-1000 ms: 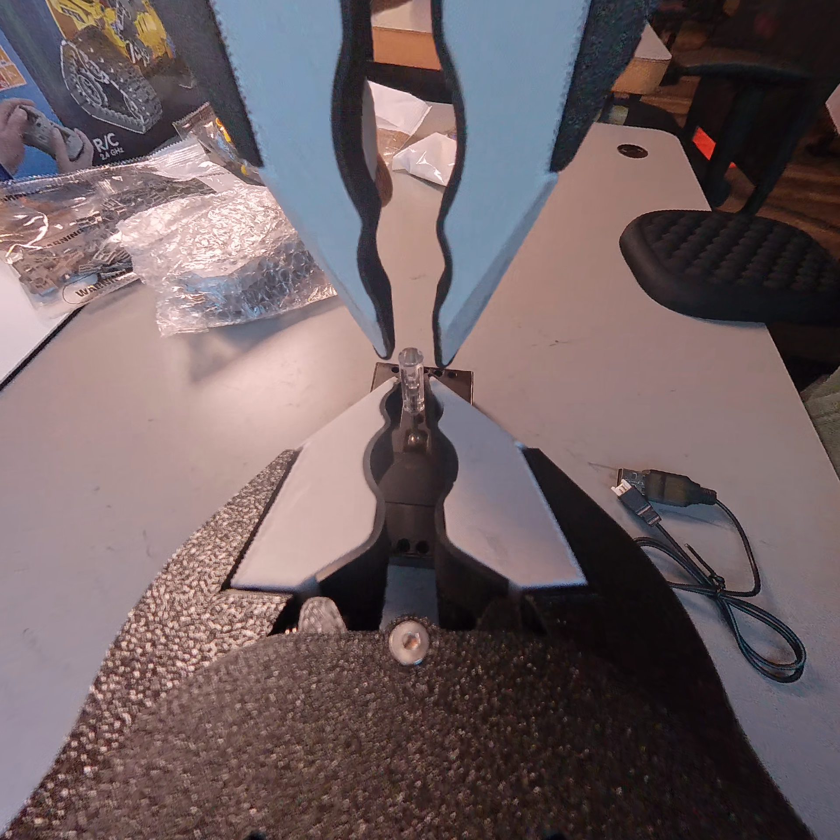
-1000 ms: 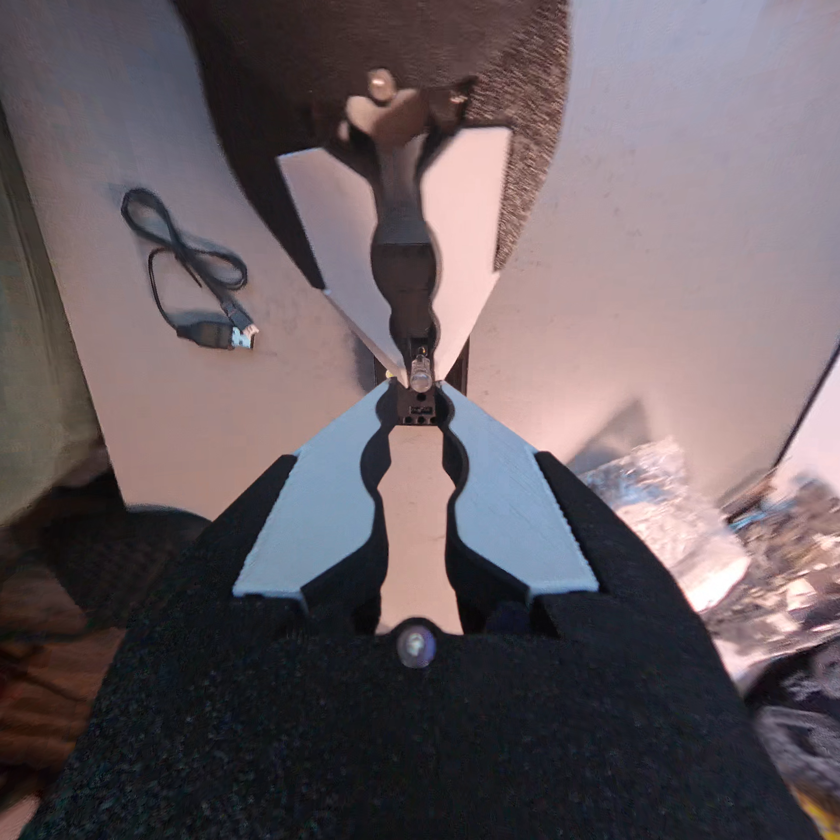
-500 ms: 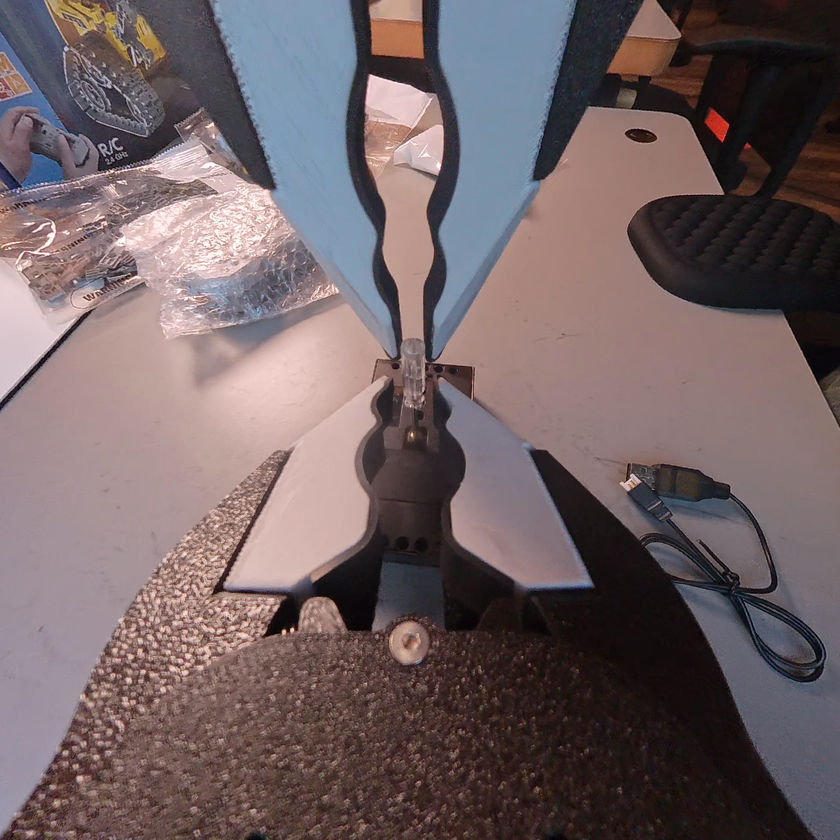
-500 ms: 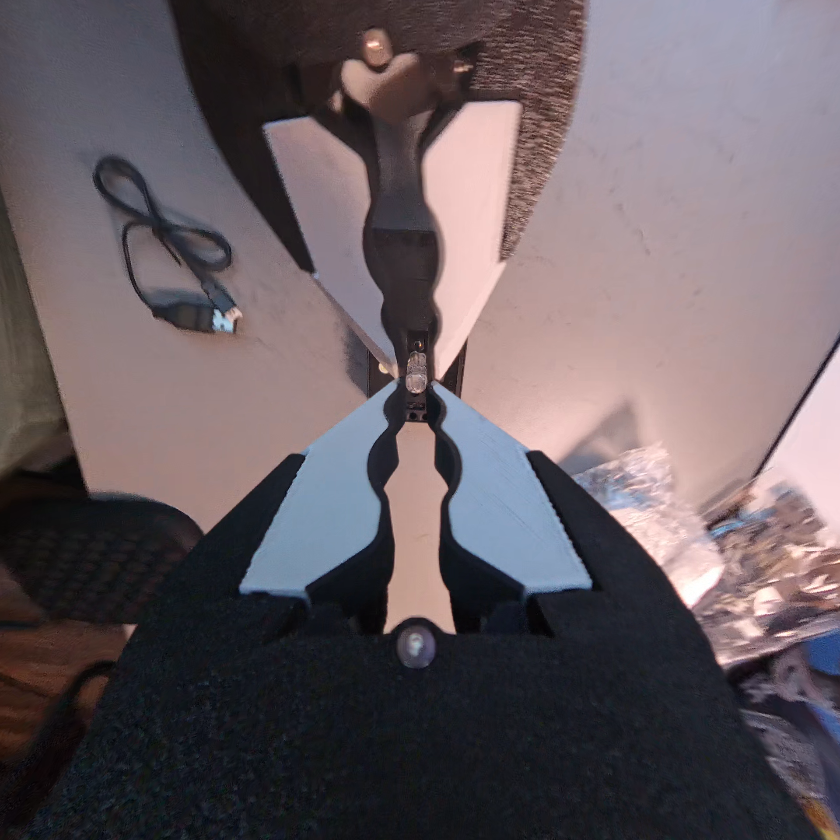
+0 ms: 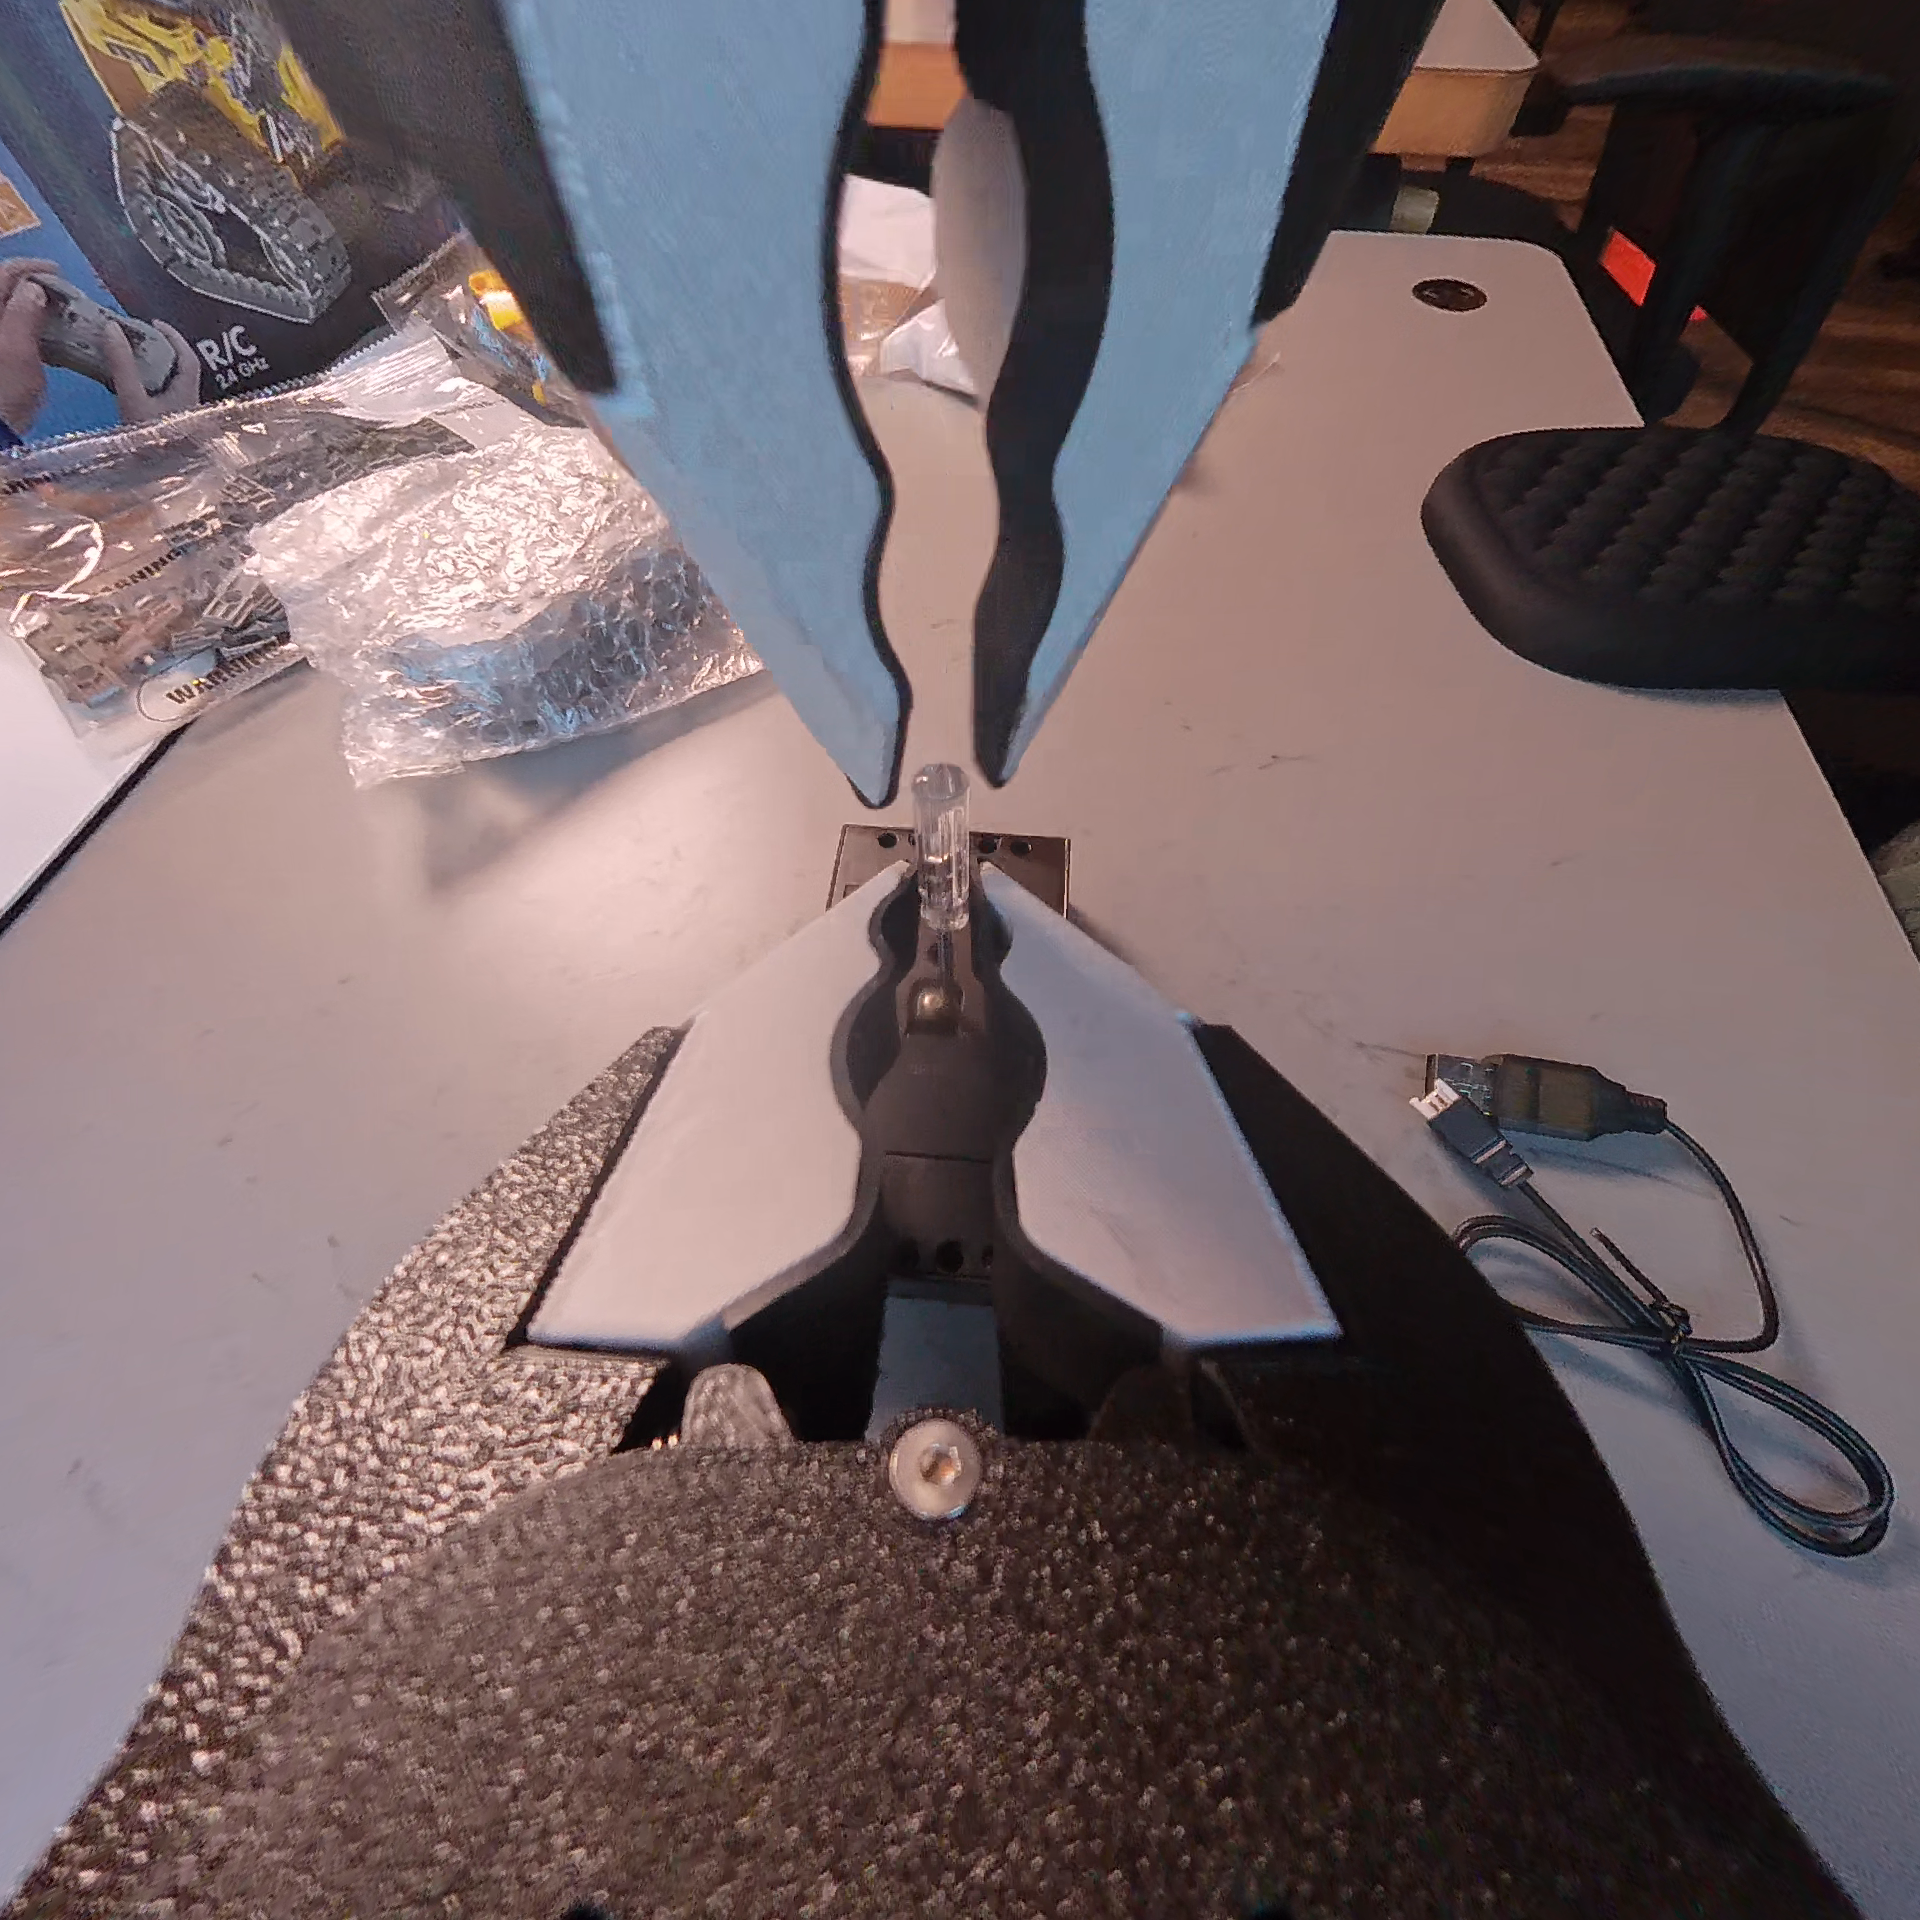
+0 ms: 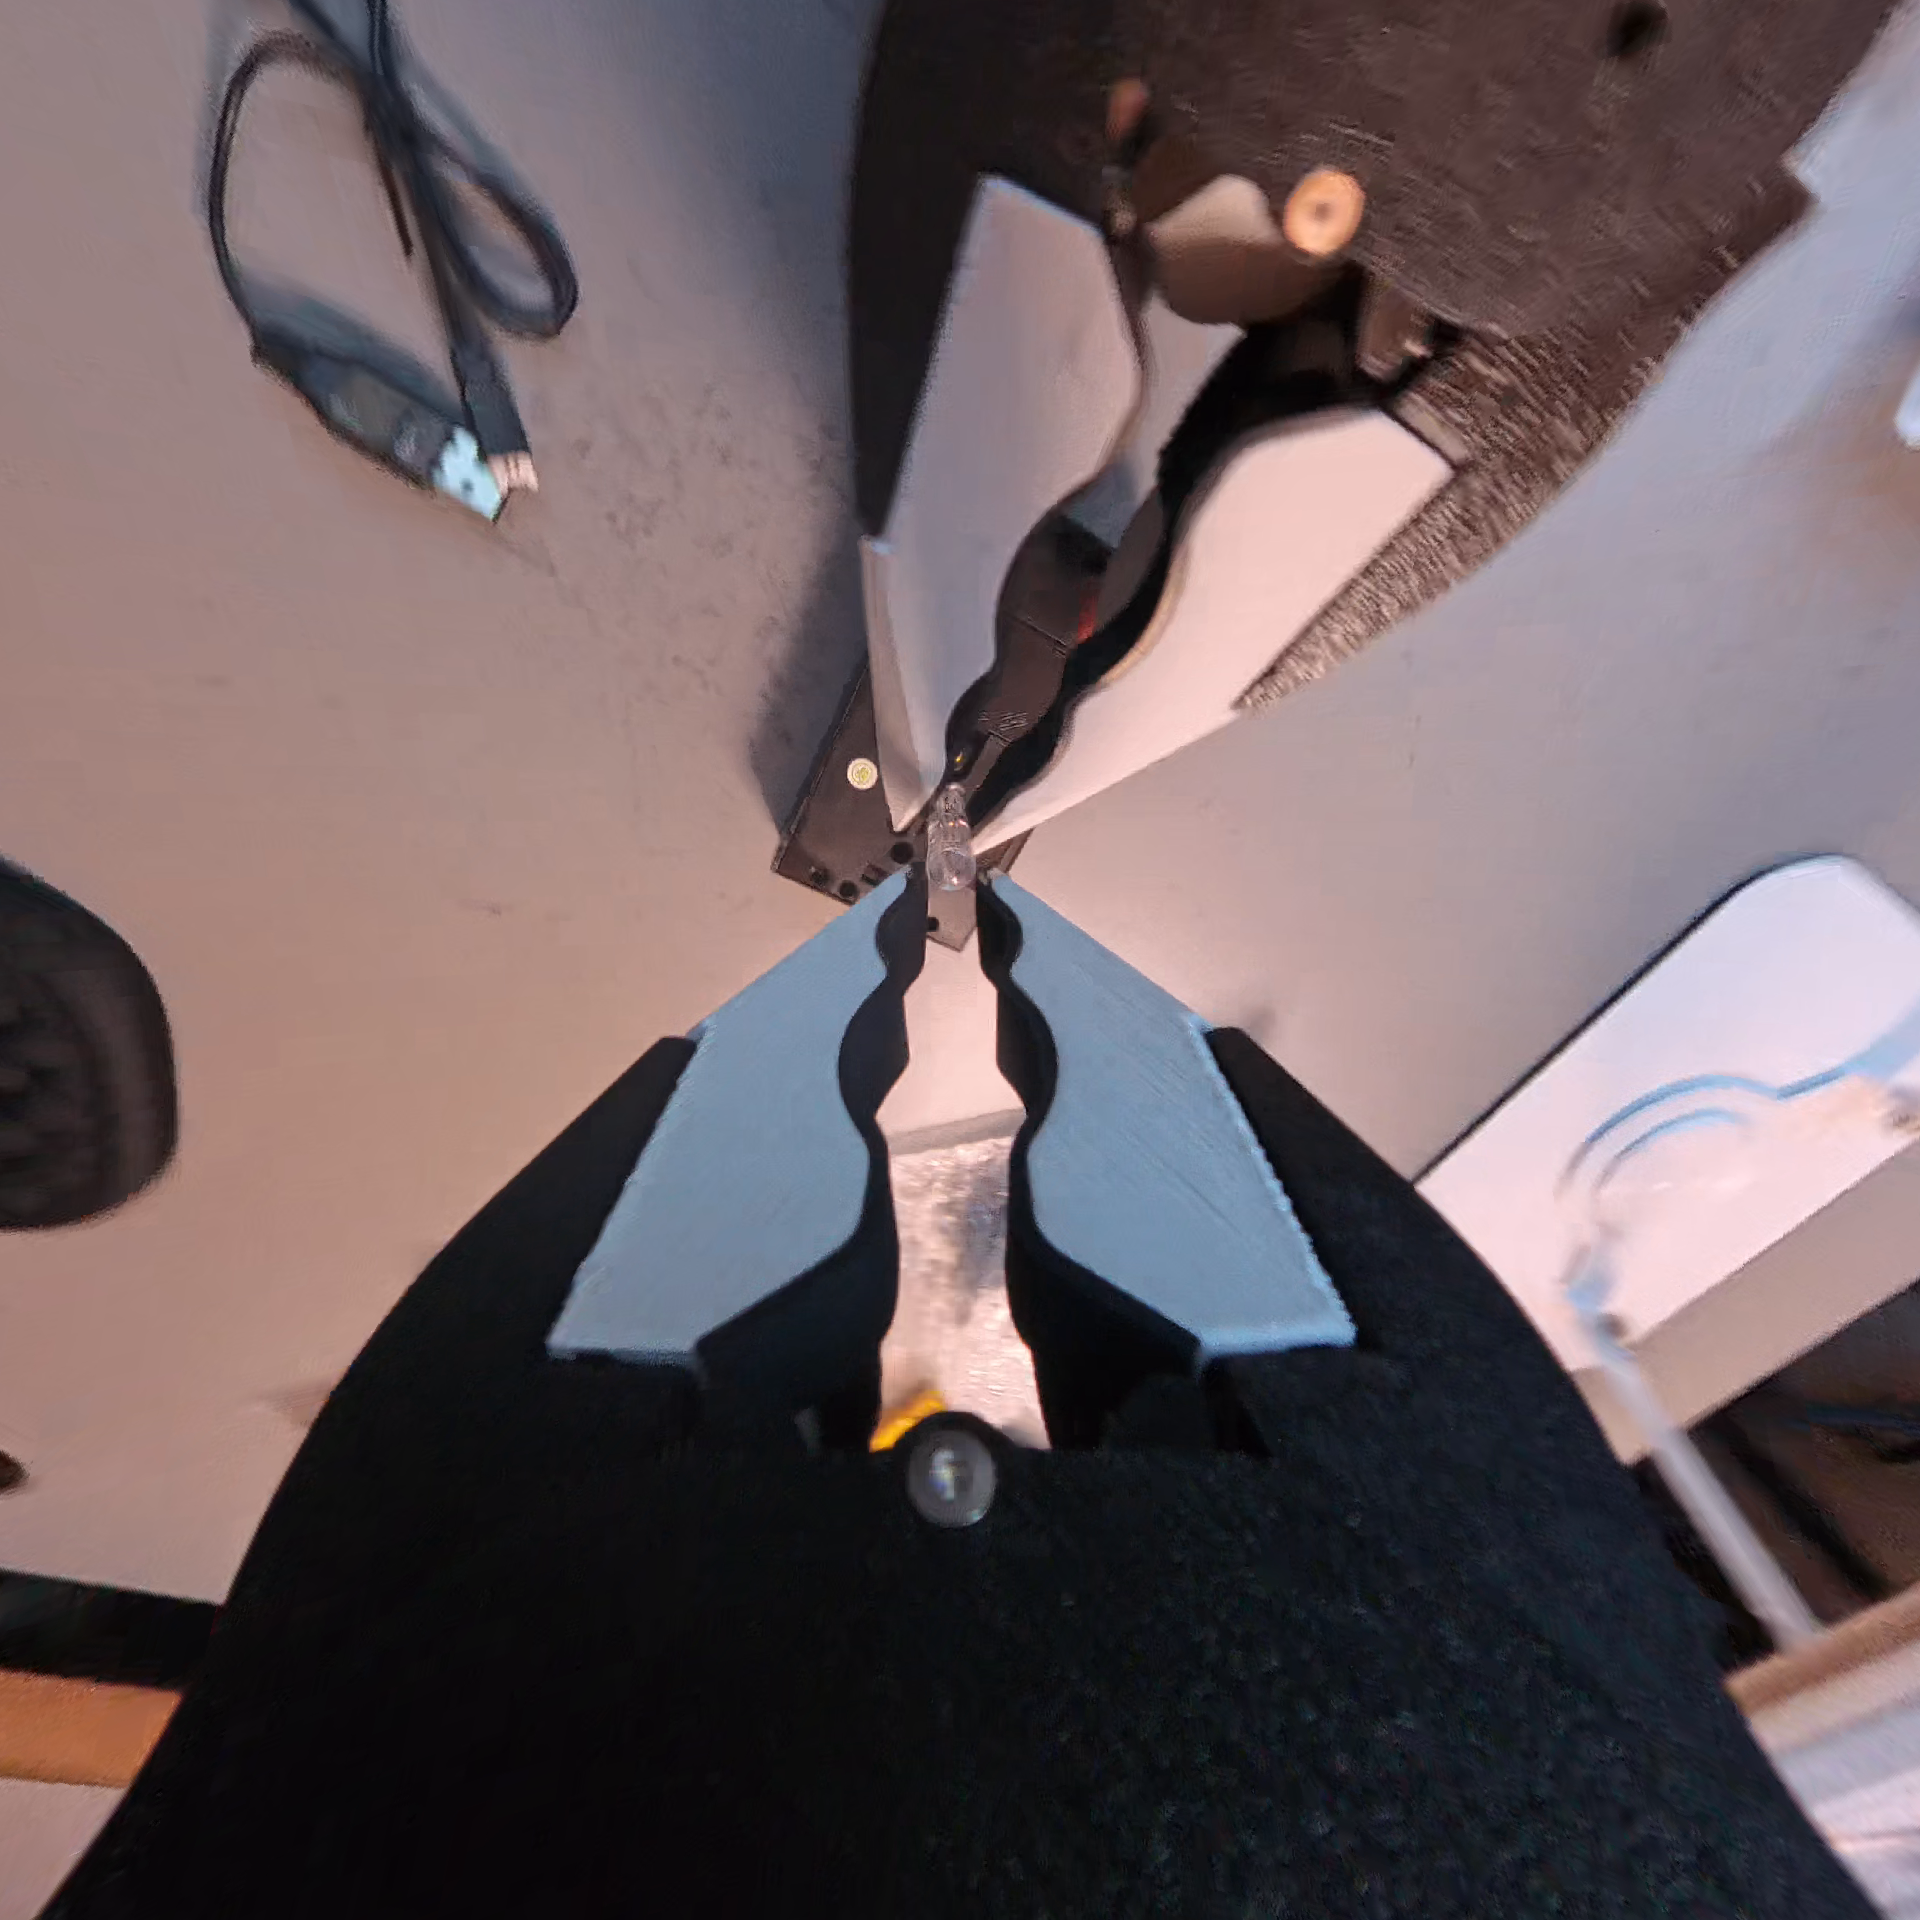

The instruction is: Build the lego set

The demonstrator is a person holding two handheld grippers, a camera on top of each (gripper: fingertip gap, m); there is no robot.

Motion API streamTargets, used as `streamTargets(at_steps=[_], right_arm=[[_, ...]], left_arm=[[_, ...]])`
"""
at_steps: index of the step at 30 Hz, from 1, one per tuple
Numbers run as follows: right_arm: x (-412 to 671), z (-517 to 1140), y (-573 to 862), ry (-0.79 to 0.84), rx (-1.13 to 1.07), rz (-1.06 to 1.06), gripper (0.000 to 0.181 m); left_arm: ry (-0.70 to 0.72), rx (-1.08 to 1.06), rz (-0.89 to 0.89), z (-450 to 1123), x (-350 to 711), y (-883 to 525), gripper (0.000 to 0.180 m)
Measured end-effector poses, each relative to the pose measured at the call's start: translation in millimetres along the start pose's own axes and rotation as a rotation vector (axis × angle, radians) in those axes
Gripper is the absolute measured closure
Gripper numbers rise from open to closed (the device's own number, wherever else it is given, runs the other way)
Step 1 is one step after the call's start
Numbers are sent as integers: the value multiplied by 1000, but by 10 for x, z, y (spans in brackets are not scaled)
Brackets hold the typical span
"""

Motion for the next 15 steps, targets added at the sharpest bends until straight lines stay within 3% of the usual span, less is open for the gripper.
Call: streamTargets(at_steps=[2,9,15], right_arm=[[61,-40,-5,71,-6,217,159],[102,-29,-34,143,-73,627,159],[30,17,-10,108,-118,652,174]], left_arm=[[-9,6,-1,-1,-15,-8,171],[-12,10,-10,8,-15,-6,172],[-15,9,-6,16,-17,6,172]])
Point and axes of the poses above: each gripper's, where its closed fingertips meet, z out along the fingers, x out of its top, y = z × x across the jaws, the point moved 1 cm from there along -z, back along the fingers, and after that the axes turned 15 degrees about y, right-handed, at the moved point
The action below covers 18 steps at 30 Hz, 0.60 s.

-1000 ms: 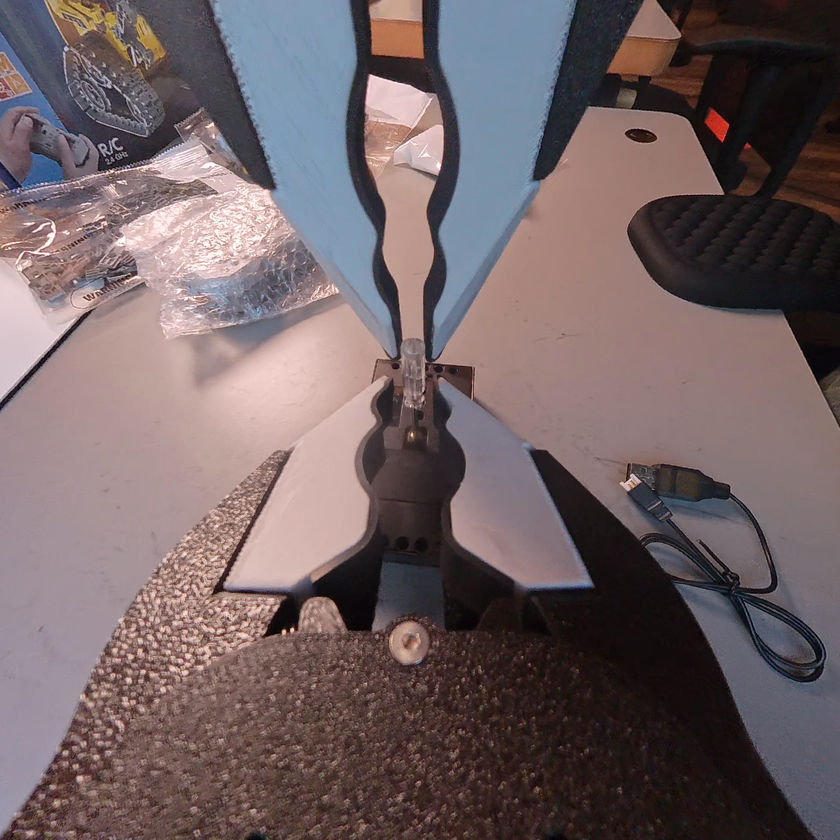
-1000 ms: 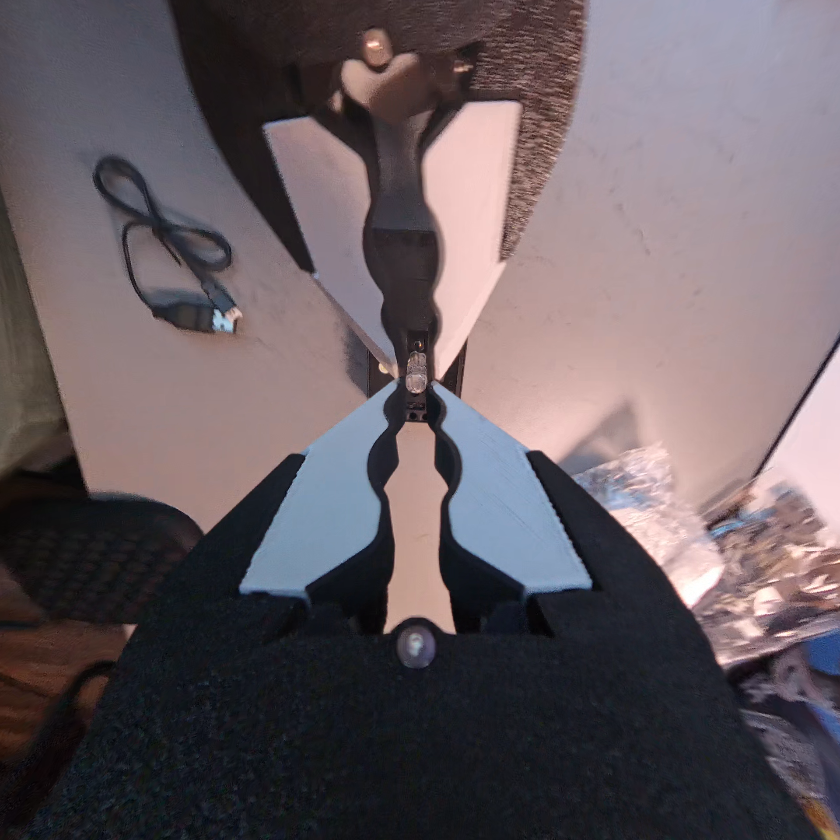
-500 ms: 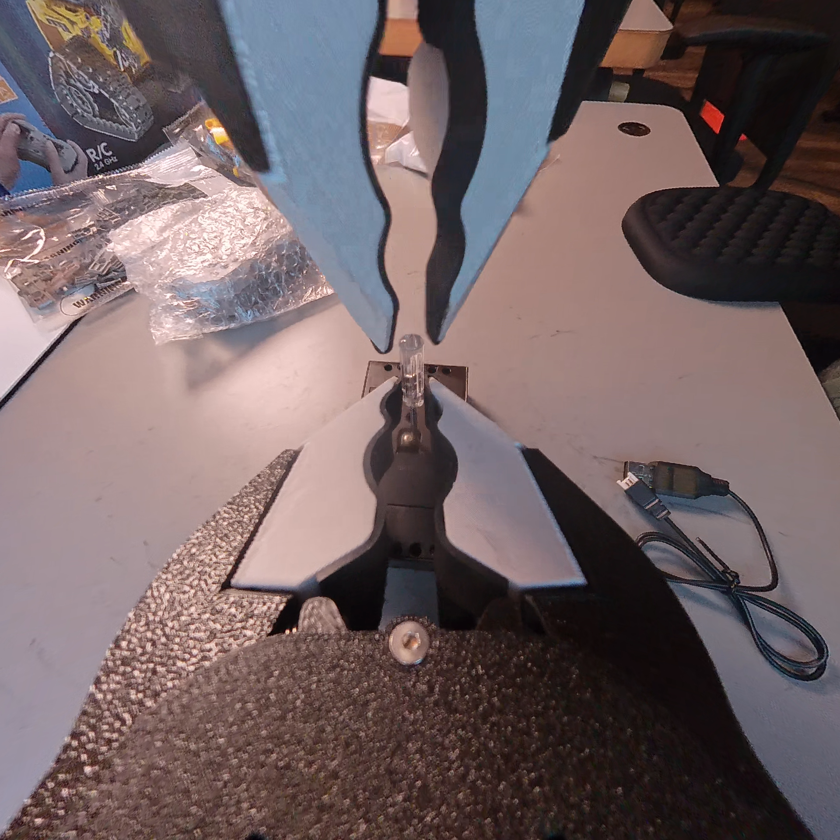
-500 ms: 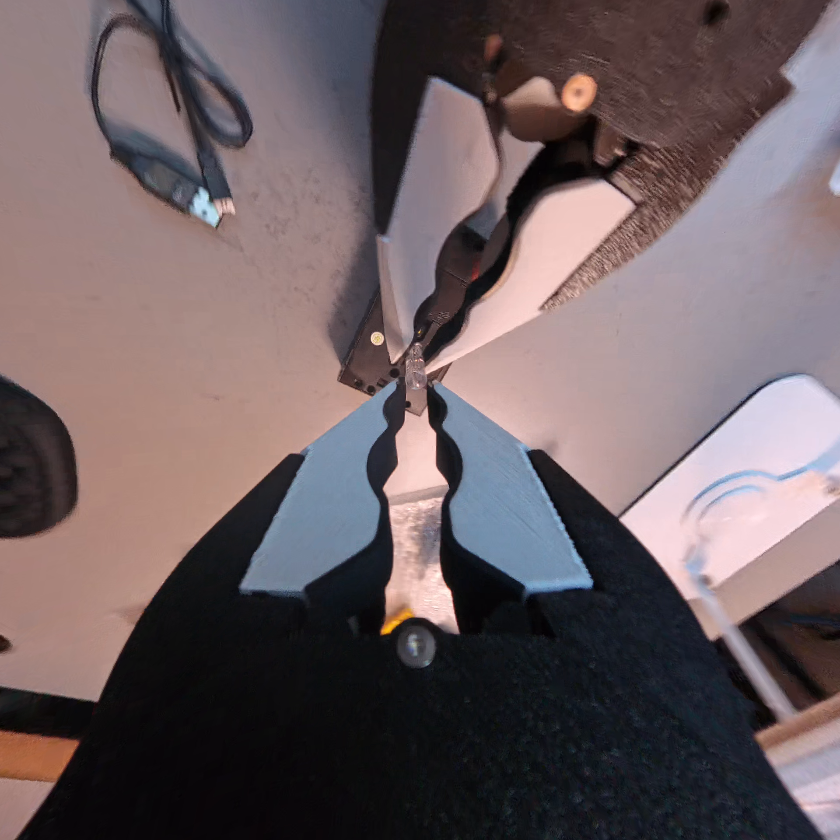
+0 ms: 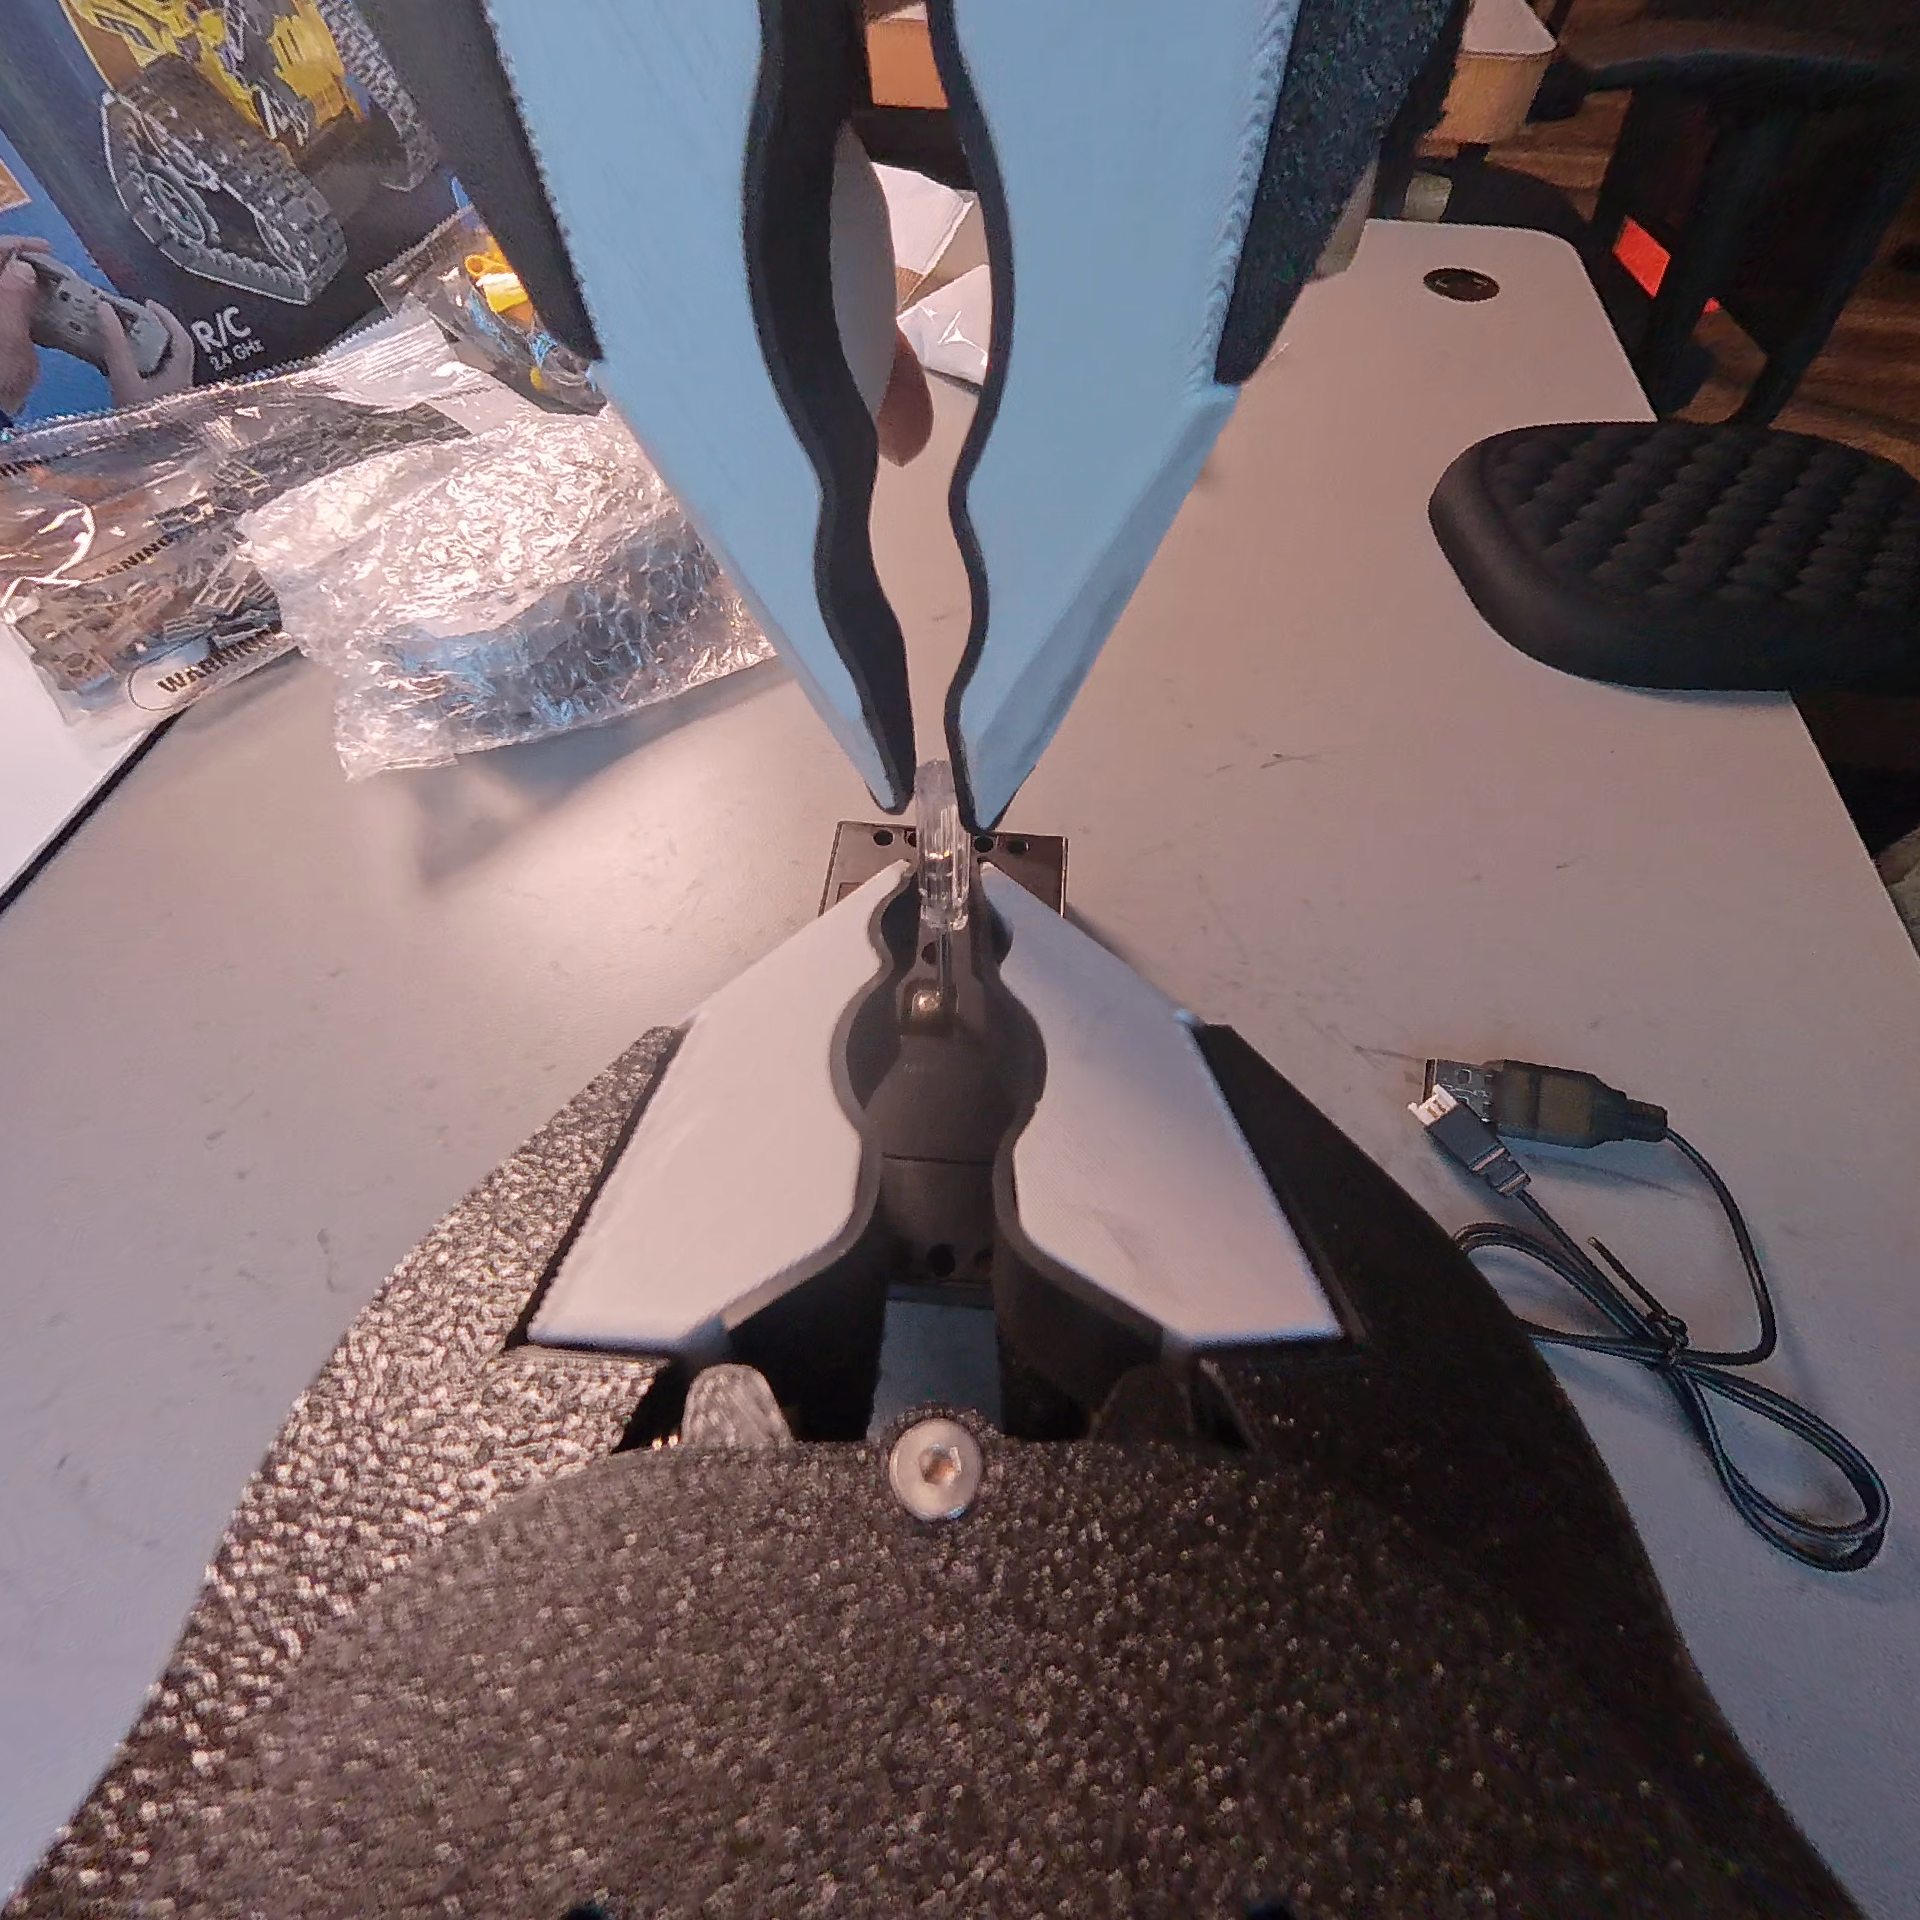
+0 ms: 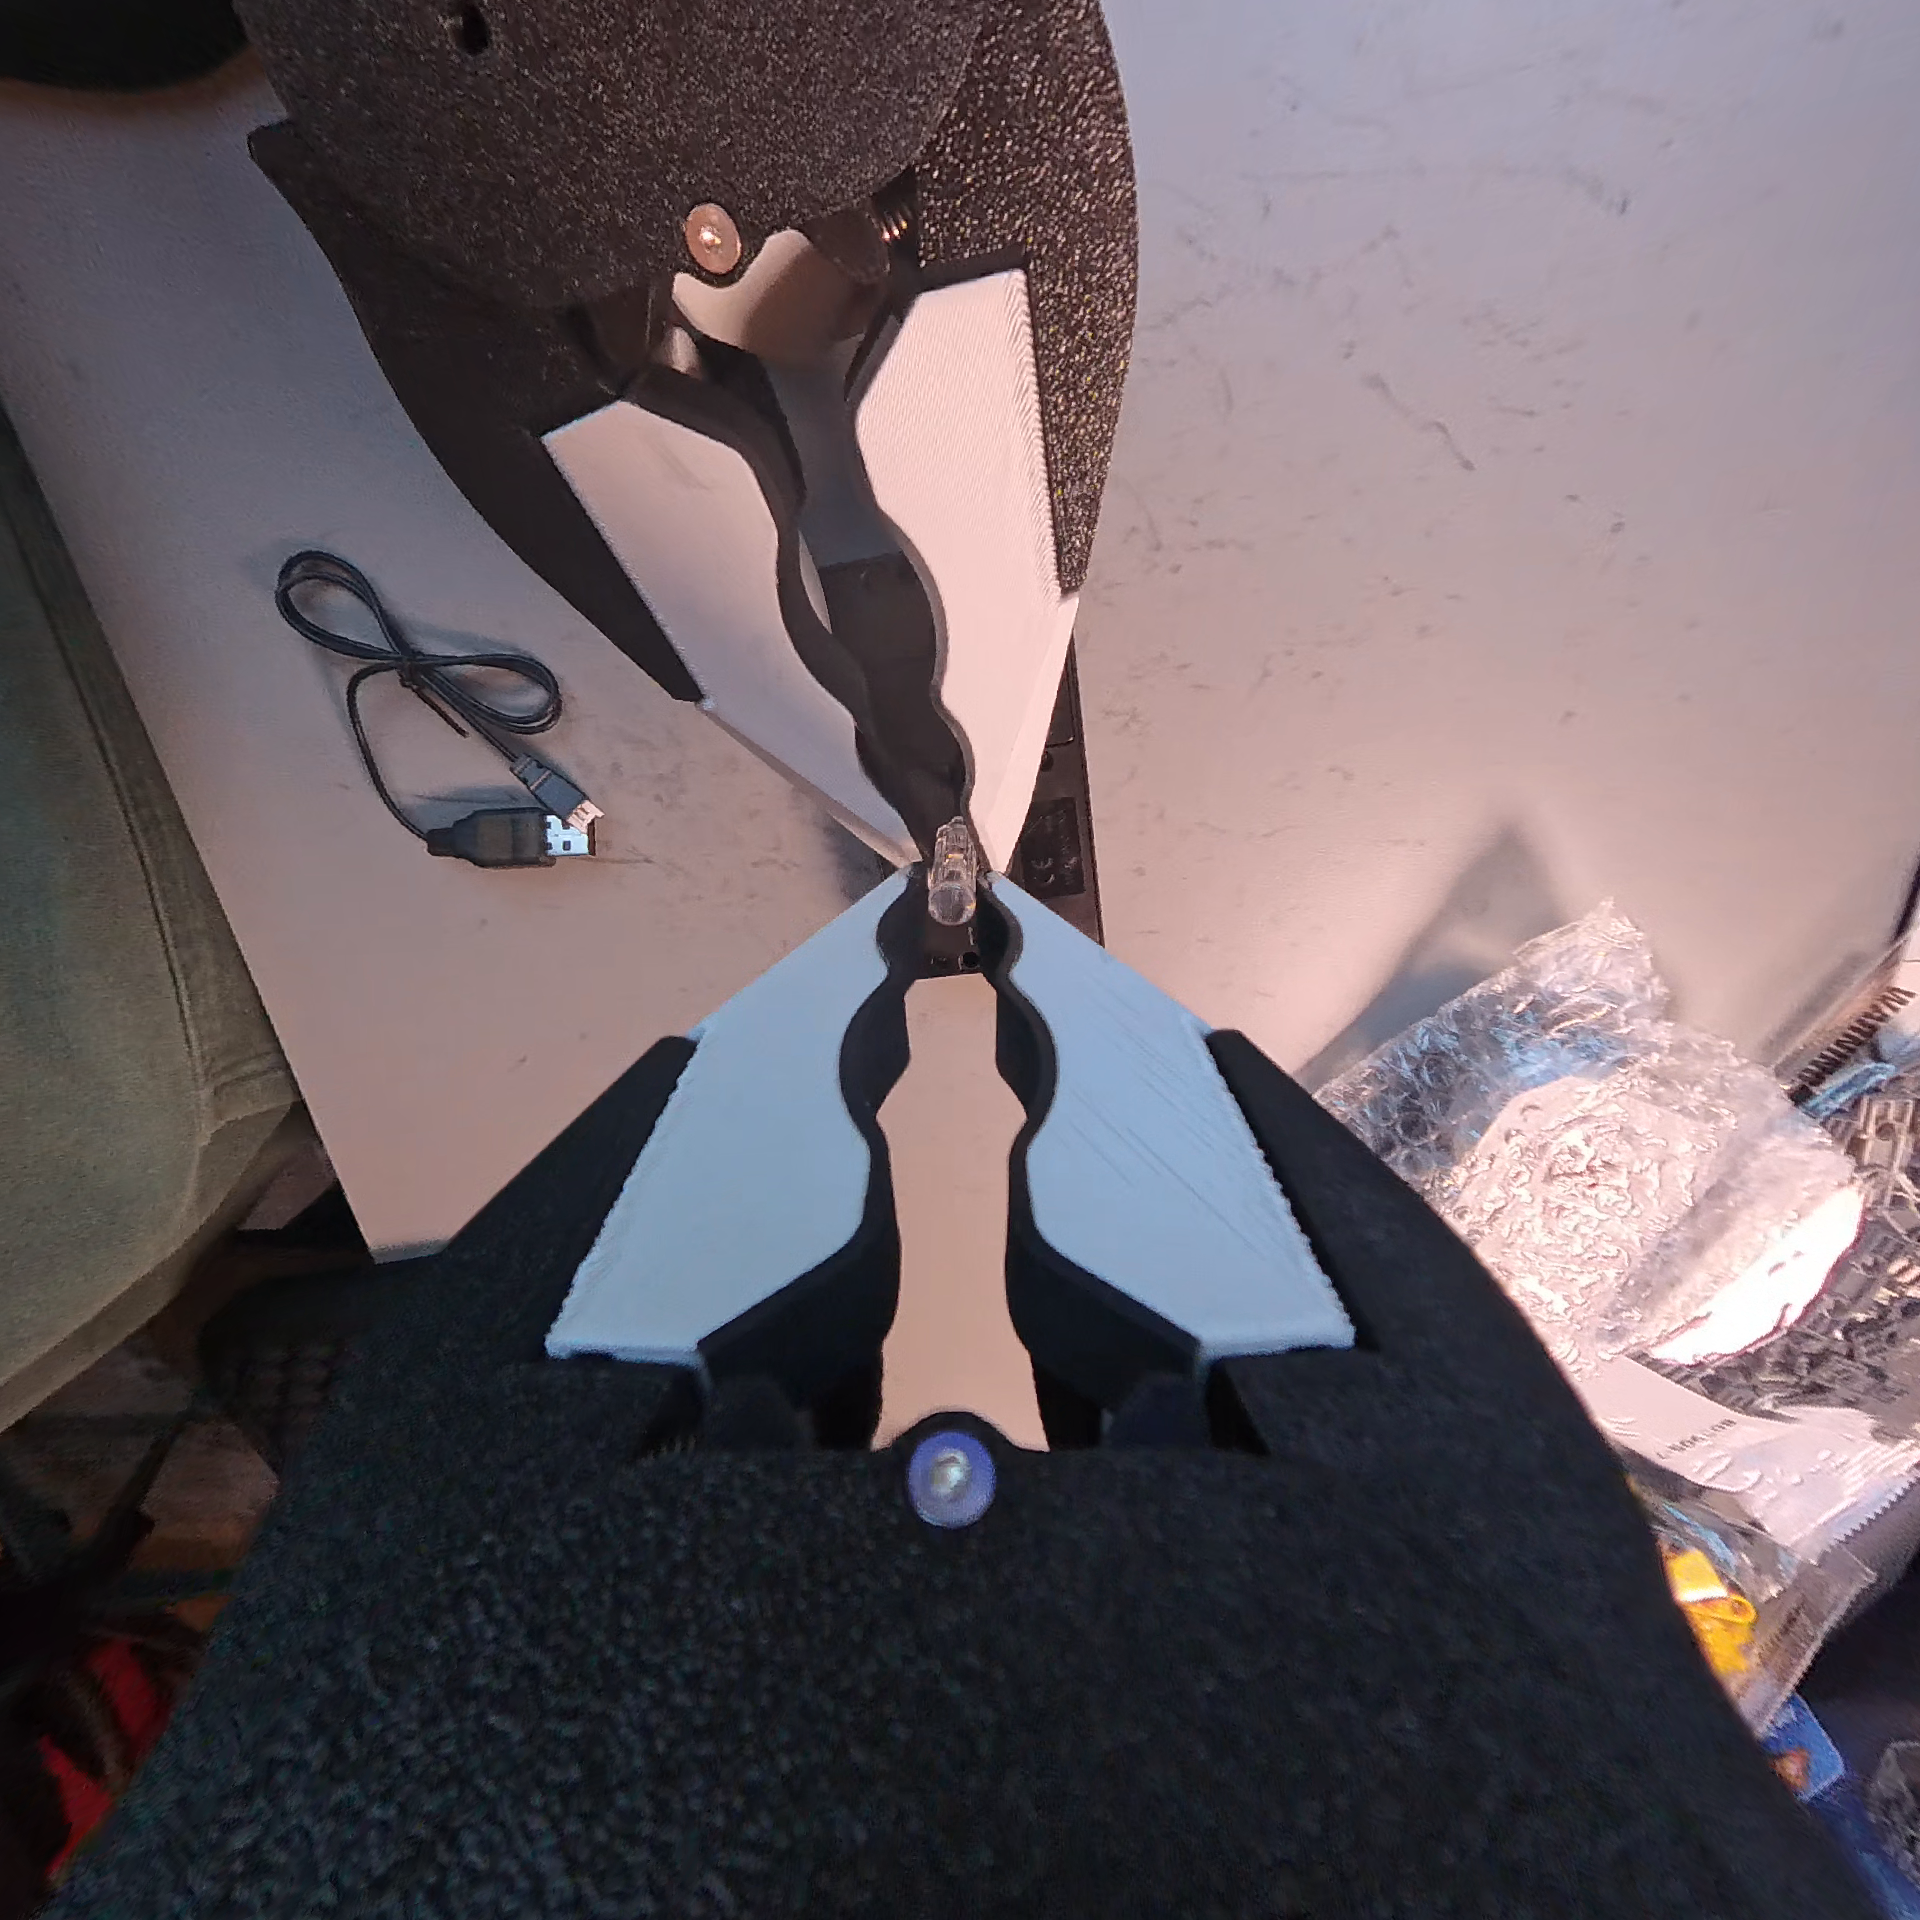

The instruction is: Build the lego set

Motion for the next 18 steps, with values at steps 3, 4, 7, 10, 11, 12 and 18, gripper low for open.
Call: streamTargets(at_steps=[3,4,7,10,11,12,18], right_arm=[[7,5,12,-8,2,-60,174],[7,6,20,-15,1,-102,174],[-57,1,64,-81,9,-310,174],[-206,68,72,-167,37,-509,174],[-200,89,71,-163,37,-554,174],[-177,92,57,-158,42,-566,174],[-56,-49,102,-133,24,-561,174]], left_arm=[[0,5,0,-2,0,-10,171],[-3,8,4,-5,-4,-14,171],[-11,-12,24,-32,-9,1,156],[-17,-38,37,-93,7,14,151],[-21,-45,40,-116,7,15,151],[-27,-50,43,-139,1,12,152],[-39,-56,35,-247,-28,-56,160]])
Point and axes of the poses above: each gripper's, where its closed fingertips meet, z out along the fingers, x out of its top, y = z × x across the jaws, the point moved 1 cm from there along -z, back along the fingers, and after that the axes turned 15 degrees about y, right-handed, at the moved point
